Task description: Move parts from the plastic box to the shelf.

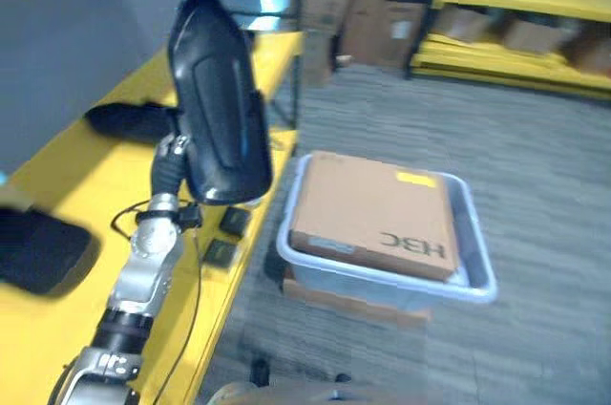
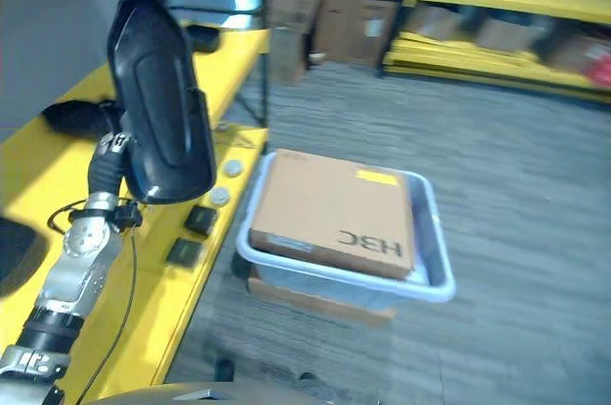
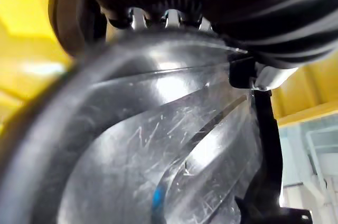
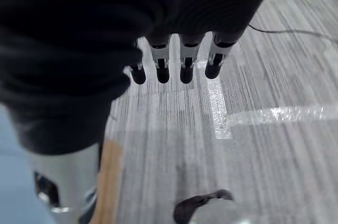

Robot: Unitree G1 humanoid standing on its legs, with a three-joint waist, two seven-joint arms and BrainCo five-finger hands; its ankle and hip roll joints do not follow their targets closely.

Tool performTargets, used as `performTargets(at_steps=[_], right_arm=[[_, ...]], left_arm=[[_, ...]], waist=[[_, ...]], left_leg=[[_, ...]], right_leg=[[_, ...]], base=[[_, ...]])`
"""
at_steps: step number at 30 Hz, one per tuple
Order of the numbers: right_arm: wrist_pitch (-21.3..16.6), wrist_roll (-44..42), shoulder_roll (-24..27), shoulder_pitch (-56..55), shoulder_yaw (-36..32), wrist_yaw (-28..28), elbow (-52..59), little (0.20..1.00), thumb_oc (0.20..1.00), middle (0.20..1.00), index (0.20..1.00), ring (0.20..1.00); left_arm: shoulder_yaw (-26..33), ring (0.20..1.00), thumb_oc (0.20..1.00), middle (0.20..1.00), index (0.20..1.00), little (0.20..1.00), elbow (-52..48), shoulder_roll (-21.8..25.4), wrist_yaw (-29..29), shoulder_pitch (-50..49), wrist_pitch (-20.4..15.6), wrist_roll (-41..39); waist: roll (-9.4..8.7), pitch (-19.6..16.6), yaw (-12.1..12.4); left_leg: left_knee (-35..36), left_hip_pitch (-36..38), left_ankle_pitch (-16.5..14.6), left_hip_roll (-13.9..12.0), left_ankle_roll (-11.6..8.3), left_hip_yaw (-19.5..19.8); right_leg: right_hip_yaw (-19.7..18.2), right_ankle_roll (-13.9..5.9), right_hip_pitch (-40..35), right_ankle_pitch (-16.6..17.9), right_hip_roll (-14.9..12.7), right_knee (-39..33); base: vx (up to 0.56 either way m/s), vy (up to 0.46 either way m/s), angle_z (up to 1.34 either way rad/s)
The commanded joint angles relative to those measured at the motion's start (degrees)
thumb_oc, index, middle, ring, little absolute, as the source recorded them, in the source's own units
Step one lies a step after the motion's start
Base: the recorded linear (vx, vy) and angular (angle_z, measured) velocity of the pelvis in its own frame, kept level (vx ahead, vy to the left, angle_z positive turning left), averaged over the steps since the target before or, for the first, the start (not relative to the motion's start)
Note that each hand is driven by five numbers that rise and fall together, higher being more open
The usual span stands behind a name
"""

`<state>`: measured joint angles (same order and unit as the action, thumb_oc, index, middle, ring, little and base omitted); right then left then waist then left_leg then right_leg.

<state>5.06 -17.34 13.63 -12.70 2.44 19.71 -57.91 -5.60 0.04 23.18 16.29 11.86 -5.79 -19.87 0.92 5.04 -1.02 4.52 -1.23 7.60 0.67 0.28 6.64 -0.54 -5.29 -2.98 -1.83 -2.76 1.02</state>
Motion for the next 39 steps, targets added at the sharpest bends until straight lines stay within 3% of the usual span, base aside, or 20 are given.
performTargets(at_steps=[1, 3, 6, 9, 12, 13, 17, 18, 19, 21, 24, 26, 27, 29, 30, 32, 34, 35, 38, 39], right_arm=[[-3.93, 11.09, 2.10, 4.66, 3.76, -4.35, -0.36, 1.000, 1.000, 1.000, 1.000, 1.000], [-5.49, 16.20, 3.45, 5.07, 8.65, -5.42, -1.87, 1.000, 1.000, 1.000, 1.000, 1.000], [-5.80, 17.06, 4.55, 6.07, 10.43, -5.27, -1.85, 1.000, 1.000, 1.000, 1.000, 1.000], [-5.07, 16.84, 5.13, 6.13, 10.54, -4.98, -0.81, 1.000, 1.000, 1.000, 1.000, 1.000], [-3.52, 21.11, 5.01, 6.17, 10.93, -5.99, 0.05, 1.000, 1.000, 1.000, 1.000, 1.000], [-3.22, 22.30, 4.97, 6.32, 11.08, -6.56, 0.00, 1.000, 1.000, 1.000, 1.000, 1.000], [-2.80, 25.09, 4.71, 8.12, 13.27, -7.19, -1.84, 1.000, 1.000, 1.000, 1.000, 1.000], [-2.12, 24.23, 4.41, 9.57, 14.46, -6.92, -2.82, 1.000, 1.000, 1.000, 1.000, 1.000], [-2.14, 24.20, 4.39, 9.59, 14.51, -6.90, -2.87, 1.000, 1.000, 1.000, 1.000, 1.000], [-2.04, 21.04, 4.06, 10.69, 14.62, -6.78, -2.51, 1.000, 1.000, 1.000, 1.000, 1.000], [-1.74, 20.07, 3.34, 10.71, 15.00, -6.32, -0.36, 1.000, 1.000, 1.000, 1.000, 1.000], [-1.32, 18.26, 2.88, 10.53, 15.04, -5.52, 0.74, 1.000, 1.000, 1.000, 1.000, 1.000], [-1.67, 16.17, 2.57, 10.31, 14.31, -4.42, 1.07, 1.000, 1.000, 1.000, 1.000, 1.000], [-2.35, 14.56, 2.53, 9.99, 13.22, -3.65, 0.81, 1.000, 1.000, 1.000, 1.000, 1.000], [-3.12, 14.11, 2.55, 9.88, 11.85, -3.66, -0.30, 1.000, 1.000, 1.000, 1.000, 1.000], [-4.12, 14.21, 2.91, 10.30, 10.74, -4.00, -1.94, 1.000, 1.000, 1.000, 1.000, 1.000], [-5.75, 15.01, 3.60, 10.71, 9.55, -5.38, -4.70, 1.000, 1.000, 1.000, 1.000, 1.000], [-7.01, 16.07, 3.88, 10.71, 9.21, -5.75, -6.53, 1.000, 1.000, 1.000, 1.000, 1.000], [-8.14, 15.51, 3.80, 10.39, 8.61, -5.64, -8.46, 1.000, 1.000, 1.000, 1.000, 1.000], [-7.81, 15.94, 3.94, 9.91, 8.27, -5.69, -8.14, 1.000, 1.000, 1.000, 1.000, 1.000]], left_arm=[[5.55, 0.200, 0.200, 0.200, 0.200, 0.200, -5.49, 2.59, 5.71, 0.20, -6.04, 3.13], [9.39, 0.200, 0.200, 0.200, 0.200, 0.200, -9.02, 3.63, 6.28, -5.11, -7.86, 3.31], [12.52, 0.200, 0.200, 0.200, 0.200, 0.200, -10.90, 4.06, 5.36, -8.53, -9.37, 2.57], [14.48, 0.200, 0.200, 0.200, 0.200, 0.200, -11.43, 4.20, 3.05, -10.04, -10.90, 1.44], [14.88, 0.200, 0.200, 0.200, 0.200, 0.200, -12.27, 3.59, 3.67, -11.80, -11.09, 0.76], [14.89, 0.200, 0.200, 0.200, 0.200, 0.200, -12.34, 3.55, 4.06, -12.01, -11.03, 0.99], [15.33, 0.200, 0.200, 0.200, 0.200, 0.200, -13.01, 3.34, 6.26, -14.57, -11.54, 2.36], [16.94, 0.200, 0.200, 0.200, 0.200, 0.200, -13.36, 3.49, 4.75, -17.23, -11.40, 0.69], [17.02, 0.200, 0.200, 0.200, 0.200, 0.200, -13.46, 3.49, 4.70, -17.33, -11.35, 0.65], [18.31, 0.200, 0.200, 0.200, 0.200, 0.200, -13.51, 3.43, 2.89, -19.44, -11.66, -0.31], [19.29, 0.200, 0.200, 0.200, 0.200, 0.200, -13.17, 3.87, 0.64, -19.97, -11.85, -1.52], [19.36, 0.200, 0.200, 0.200, 0.200, 0.200, -12.52, 4.55, -0.33, -19.13, -11.81, -2.11], [18.36, 0.200, 0.200, 0.200, 0.200, 0.200, -11.37, 5.45, -0.49, -17.17, -11.67, -2.33], [16.50, 0.200, 0.200, 0.200, 0.200, 0.200, -10.57, 5.86, 0.82, -14.95, -11.30, -1.54], [14.77, 0.200, 0.200, 0.200, 0.200, 0.200, -10.10, 6.18, 2.48, -13.16, -10.75, -0.85], [12.91, 0.200, 0.200, 0.200, 0.200, 0.200, -9.45, 6.57, 4.52, -11.23, -10.43, -0.29], [10.13, 0.200, 0.200, 0.200, 0.200, 0.200, -8.52, 7.12, 7.03, -8.23, -9.75, 0.03], [8.46, 0.200, 0.200, 0.200, 0.200, 0.200, -8.24, 7.21, 7.98, -6.34, -8.93, 0.36], [7.02, 0.200, 0.200, 0.200, 0.200, 0.200, -8.55, 6.67, 8.41, -5.84, -8.89, 1.14], [7.34, 0.200, 0.200, 0.200, 0.200, 0.200, -9.63, 5.82, 7.96, -7.06, -8.83, 1.39]], waist=[[-0.20, -0.88, 2.16], [-0.28, 0.86, 5.71], [-0.12, 2.15, 8.25], [0.52, 3.13, 8.77], [1.01, 3.61, 8.07], [1.02, 3.65, 8.07], [0.92, 3.58, 10.09], [1.09, 3.30, 12.62], [1.06, 3.30, 12.56], [0.85, 2.73, 14.84], [0.52, 1.88, 16.04], [0.28, 1.36, 15.98], [0.32, 1.22, 14.81], [0.85, 1.63, 12.95], [1.72, 2.29, 10.95], [3.02, 3.08, 9.09], [3.48, 4.14, 6.11], [2.81, 4.84, 4.23], [1.18, 5.45, 2.54], [0.62, 5.27, 2.51]], left_leg=[[0.48, -1.08, -1.85, 2.53, 0.68, 4.16], [0.48, -4.02, 0.11, 2.80, -0.84, 6.33], [0.33, -6.45, 1.56, 2.08, -2.03, 4.58], [-0.07, -9.52, 3.20, -0.88, -3.52, -4.30], [-0.62, -9.58, 3.79, -4.17, -4.59, -16.59], [-0.74, -9.30, 3.74, -4.36, -4.56, -17.43], [-0.37, -8.15, 2.59, -2.76, -4.84, -18.77], [-0.33, -8.47, 2.46, -1.61, -4.77, -17.91], [-0.33, -8.45, 2.44, -1.58, -4.76, -17.89], [-0.35, -7.76, 1.15, -0.06, -3.68, -15.61], [-0.29, -6.42, -0.75, 1.41, -1.99, -14.18], [-0.30, -5.55, -1.54, 2.24, -0.77, -13.90], [-0.41, -4.47, -2.61, 3.59, 1.22, -14.03], [-0.76, -3.30, -3.84, 4.62, 2.85, -13.73], [-0.87, -1.68, -4.67, 5.37, 4.07, -12.40], [-0.64, -0.65, -4.15, 5.03, 4.94, -11.66], [0.06, 1.52, -4.57, 5.45, 4.78, -8.26], [0.33, 2.71, -4.90, 5.94, 4.36, -5.51], [-0.05, 4.00, -5.64, 6.55, 4.18, -2.20], [0.40, 4.48, -5.25, 5.72, 3.62, -1.43]], right_leg=[[4.12, 0.05, 2.41, 2.47, 1.32, 1.81], [5.85, 0.65, 1.05, 2.11, 2.09, 0.12], [9.52, 0.76, -0.08, 1.71, 1.78, -0.36], [16.54, 0.82, -0.70, 1.48, 1.08, -0.16], [23.75, 0.67, -1.83, 1.36, -0.14, 0.35], [24.33, 0.63, -1.96, 1.30, -0.33, 0.48], [26.16, -0.19, -3.39, 0.21, -1.76, 1.53], [27.25, 0.00, -4.86, -0.97, -2.36, 1.86], [27.28, -0.02, -4.89, -0.99, -2.38, 1.87], [27.78, -0.39, -6.13, -1.68, -3.35, 2.03], [28.20, -1.10, -7.36, -3.14, -4.88, 3.41], [28.11, -1.90, -7.06, -3.42, -6.28, 6.53], [26.57, -3.49, -4.54, -0.91, -9.44, 15.20], [23.92, -4.58, -0.55, 2.16, -11.79, 24.20], [19.68, -4.78, 3.91, 4.15, -12.23, 33.03], [16.69, -3.30, 8.81, 6.14, -10.41, 37.18], [12.92, -2.33, 12.73, 7.03, -6.40, 34.35], [10.95, -2.19, 13.14, 7.75, -4.16, 26.14], [7.99, -2.93, 12.76, 10.55, -2.12, 13.81], [7.21, -2.66, 10.59, 9.18, -1.25, 9.66]], base=[[-0.17, -0.050, 0.85], [-0.19, -0.027, 0.74], [-0.11, 0.012, 1.10], [-0.12, 0.066, 0.93], [-0.04, 0.135, 2.50], [0.07, 0.144, 1.09], [0.12, 0.160, 1.12], [0.19, 0.174, 0.85], [0.25, 0.191, 0.82], [0.20, 0.143, 0.41], [0.18, 0.131, 0.20], [0.20, 0.194, 0.23], [0.20, 0.278, 0.09], [0.19, 0.286, 0.31], [0.04, 0.204, 0.35], [-0.01, 0.096, 0.38], [0.08, -0.139, 0.46], [0.11, -0.220, 0.27], [0.13, -0.275, 1.06], [0.12, -0.251, 1.04]])
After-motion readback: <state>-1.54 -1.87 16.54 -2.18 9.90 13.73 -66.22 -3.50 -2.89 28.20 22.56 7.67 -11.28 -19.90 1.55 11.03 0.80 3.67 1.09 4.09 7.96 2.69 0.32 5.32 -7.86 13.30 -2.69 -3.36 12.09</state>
